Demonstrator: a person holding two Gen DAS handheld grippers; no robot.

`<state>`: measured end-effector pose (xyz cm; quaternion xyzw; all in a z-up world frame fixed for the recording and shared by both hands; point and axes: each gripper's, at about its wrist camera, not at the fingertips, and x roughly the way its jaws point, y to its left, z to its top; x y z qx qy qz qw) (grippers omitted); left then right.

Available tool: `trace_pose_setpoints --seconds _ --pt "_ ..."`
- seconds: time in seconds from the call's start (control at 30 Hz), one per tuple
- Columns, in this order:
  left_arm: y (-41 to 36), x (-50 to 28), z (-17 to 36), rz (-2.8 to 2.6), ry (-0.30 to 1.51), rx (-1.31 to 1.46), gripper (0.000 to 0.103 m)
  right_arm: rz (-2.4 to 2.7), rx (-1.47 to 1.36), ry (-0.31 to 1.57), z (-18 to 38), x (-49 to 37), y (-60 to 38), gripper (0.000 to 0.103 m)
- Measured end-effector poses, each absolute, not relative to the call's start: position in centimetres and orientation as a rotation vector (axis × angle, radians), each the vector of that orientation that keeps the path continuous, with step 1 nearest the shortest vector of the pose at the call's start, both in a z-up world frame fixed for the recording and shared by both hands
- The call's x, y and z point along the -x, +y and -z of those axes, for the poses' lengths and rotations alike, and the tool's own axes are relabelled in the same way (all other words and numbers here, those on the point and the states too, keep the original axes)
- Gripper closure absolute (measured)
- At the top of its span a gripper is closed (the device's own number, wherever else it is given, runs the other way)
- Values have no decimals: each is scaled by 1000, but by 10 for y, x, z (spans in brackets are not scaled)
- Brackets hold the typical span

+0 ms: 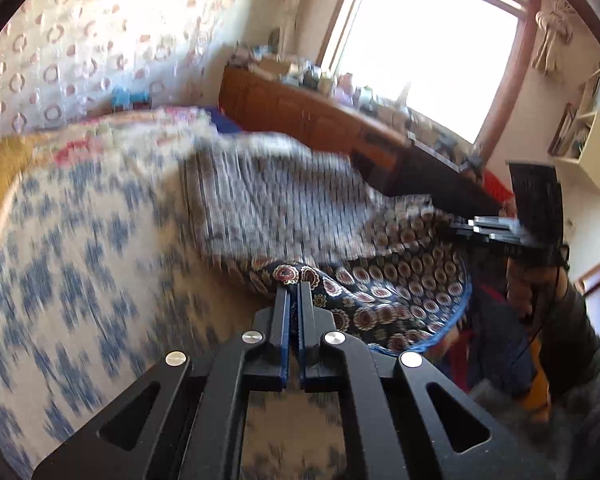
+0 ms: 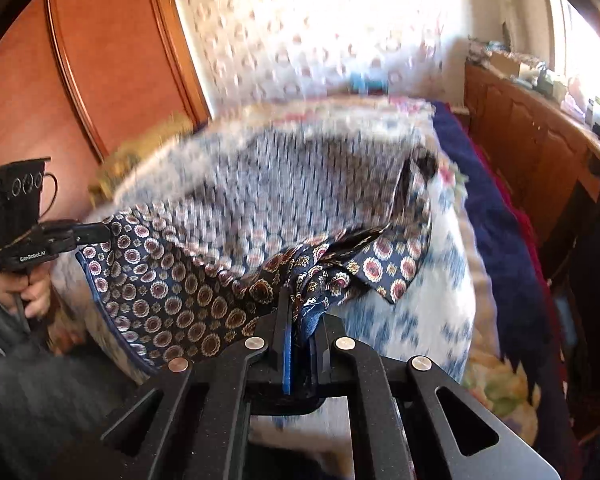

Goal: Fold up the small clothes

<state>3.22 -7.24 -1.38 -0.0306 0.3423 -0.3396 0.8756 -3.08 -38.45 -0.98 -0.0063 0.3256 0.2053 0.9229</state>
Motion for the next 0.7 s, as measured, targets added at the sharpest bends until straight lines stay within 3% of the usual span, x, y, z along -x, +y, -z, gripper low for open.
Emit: trace_pose_setpoints --seconds 0.2,0.57,0.7 --pt "-84 -93 -18 657 651 62 99 -398 -82 561 -18 -8 -399 97" --pt "-116 -208 9 513 766 -19 99 -274 -170 618 -1 -109 -402 97" --pt "-123 -221 16 501 781 -37 99 -203 -150 611 -13 -118 -402 79"
